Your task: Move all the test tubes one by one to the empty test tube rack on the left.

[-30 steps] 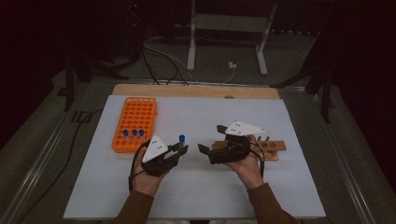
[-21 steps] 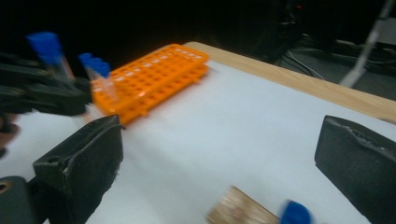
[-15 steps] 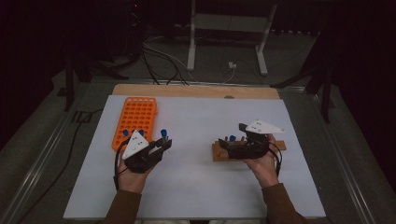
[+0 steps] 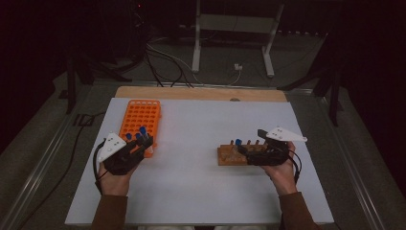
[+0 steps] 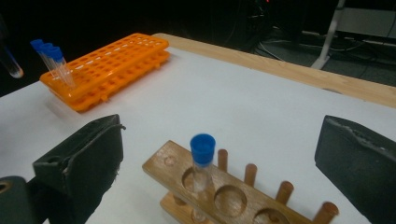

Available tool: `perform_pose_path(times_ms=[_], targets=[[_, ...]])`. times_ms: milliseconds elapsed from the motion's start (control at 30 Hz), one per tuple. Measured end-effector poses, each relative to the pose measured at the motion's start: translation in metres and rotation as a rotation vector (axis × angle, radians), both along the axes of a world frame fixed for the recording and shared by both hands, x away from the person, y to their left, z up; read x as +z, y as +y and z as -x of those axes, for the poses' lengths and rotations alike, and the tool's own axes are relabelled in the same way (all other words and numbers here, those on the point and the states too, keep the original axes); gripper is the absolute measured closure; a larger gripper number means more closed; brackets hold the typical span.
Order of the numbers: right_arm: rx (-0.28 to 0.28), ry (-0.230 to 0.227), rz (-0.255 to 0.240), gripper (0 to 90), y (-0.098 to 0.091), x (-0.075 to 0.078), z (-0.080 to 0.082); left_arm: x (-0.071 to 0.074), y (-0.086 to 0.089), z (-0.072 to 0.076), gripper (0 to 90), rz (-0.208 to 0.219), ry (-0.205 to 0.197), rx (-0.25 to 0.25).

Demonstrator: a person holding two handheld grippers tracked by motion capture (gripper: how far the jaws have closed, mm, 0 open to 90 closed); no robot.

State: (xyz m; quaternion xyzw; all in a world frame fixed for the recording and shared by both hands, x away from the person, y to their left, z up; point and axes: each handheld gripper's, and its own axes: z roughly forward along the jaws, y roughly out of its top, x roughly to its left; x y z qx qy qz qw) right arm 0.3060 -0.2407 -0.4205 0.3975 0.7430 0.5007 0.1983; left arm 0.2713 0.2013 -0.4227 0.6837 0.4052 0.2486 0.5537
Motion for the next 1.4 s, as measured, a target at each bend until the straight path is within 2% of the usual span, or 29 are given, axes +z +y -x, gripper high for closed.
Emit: perform_pose_path(times_ms=[267,433,733,900,1200,1400], targets=[[-0.006,-0.013,0.012,1.3,-0.007,0.000,0.006,0.001,0.023,0.001,77.5,0.012,-0.002,0.061],[-0.016,-0.018,0.001,1.3,-0.012,0.001,0.007,-0.003,0.037,0.000,77.5,0.020,0.007,0.106],[-0.021,-0.022,-0.009,1.4,-0.016,0.002,0.009,-0.014,0.053,-0.004,77.5,0.007,0.024,0.192],[-0.023,-0.019,-0.014,1.4,-0.017,0.003,0.009,-0.021,0.058,-0.009,77.5,-0.012,0.022,0.220],[-0.025,-0.022,-0.021,1.4,-0.019,0.003,0.009,-0.030,0.059,-0.022,77.5,-0.078,0.041,0.264],[-0.022,-0.021,-0.019,1.5,-0.020,0.003,0.009,-0.038,0.062,-0.031,77.4,-0.057,0.058,0.268]])
